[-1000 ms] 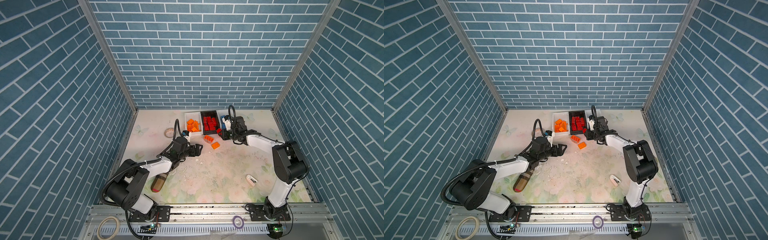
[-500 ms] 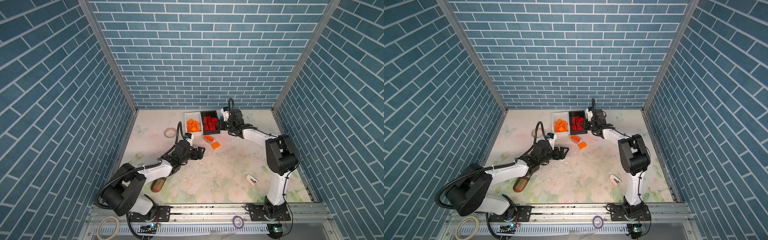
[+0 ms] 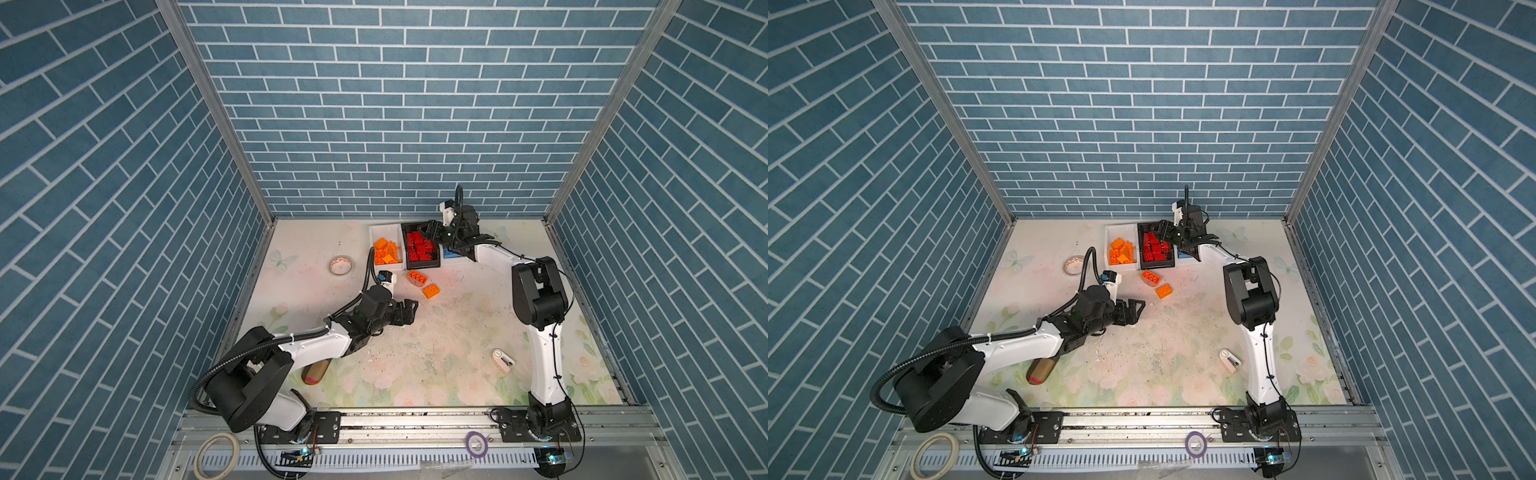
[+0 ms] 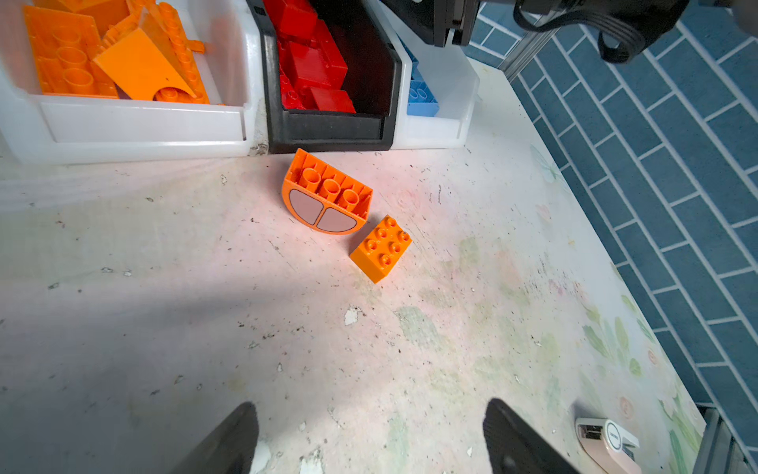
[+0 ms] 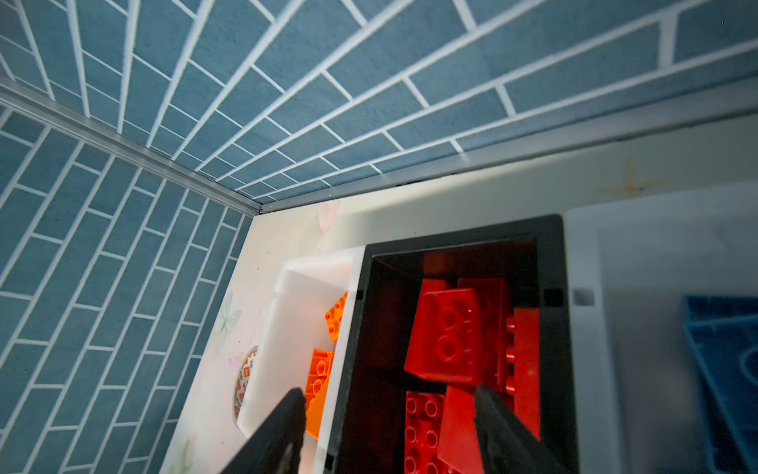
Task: Sort the legos into containers by color
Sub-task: Place the lego in the container.
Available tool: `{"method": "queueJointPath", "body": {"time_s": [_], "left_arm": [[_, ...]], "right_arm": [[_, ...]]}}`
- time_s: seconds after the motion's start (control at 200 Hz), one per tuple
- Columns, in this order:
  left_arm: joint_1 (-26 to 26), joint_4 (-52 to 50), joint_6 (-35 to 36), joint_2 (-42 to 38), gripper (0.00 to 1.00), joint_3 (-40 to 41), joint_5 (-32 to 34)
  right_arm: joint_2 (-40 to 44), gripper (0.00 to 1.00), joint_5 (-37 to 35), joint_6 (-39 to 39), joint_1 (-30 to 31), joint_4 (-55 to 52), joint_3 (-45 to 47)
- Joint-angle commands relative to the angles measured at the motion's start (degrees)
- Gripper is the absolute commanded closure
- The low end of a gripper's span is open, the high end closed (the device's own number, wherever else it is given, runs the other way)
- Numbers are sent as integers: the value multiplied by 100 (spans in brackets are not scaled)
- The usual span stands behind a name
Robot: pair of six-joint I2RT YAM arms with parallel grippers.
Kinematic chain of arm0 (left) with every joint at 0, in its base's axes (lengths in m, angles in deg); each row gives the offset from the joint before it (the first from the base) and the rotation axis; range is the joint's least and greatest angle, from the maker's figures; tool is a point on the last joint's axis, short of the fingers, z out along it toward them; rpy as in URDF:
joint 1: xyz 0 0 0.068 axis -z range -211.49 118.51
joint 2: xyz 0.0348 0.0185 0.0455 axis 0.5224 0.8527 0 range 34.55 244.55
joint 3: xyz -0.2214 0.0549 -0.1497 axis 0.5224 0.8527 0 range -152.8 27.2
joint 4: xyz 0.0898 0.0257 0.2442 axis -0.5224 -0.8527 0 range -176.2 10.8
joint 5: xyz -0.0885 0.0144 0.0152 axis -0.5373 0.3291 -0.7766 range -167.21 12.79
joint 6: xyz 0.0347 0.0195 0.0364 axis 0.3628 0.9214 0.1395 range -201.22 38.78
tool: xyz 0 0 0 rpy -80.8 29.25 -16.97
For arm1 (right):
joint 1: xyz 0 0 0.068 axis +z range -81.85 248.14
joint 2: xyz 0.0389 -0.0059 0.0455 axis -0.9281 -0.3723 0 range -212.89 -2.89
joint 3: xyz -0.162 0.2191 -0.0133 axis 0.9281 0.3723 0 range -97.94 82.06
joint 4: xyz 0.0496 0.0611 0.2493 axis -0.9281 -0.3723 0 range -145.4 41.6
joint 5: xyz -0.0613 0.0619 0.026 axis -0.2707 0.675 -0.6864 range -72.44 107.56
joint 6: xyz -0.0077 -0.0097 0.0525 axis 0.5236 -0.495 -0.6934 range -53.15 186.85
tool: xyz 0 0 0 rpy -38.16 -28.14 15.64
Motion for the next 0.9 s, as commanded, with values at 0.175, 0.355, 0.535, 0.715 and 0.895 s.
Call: {"method": "queueJointPath", "body": {"time_s": [0.175,0.355,0.535,0.715,0.895], "left_arm": [[335,-373,-605,478,12,-819,821],[478,-1420,-968,961,12,-1783,1562],[499,-2336,-1092,1561,12,-2695,1893],[508,-3538,-1551,2265,13,-3850,2152],[529,-3992,-2022,2713,13,-4504,2195]], "right_arm": [[1246,31,-250,202,22,297,1514],[2091,31,-544,316,12,323,2661],[2843,31,-915,192,6,431,3762],[3470,31,-1170,149,8,487,4630],[4101,31,-1384,71,-21,609,5306]]}}
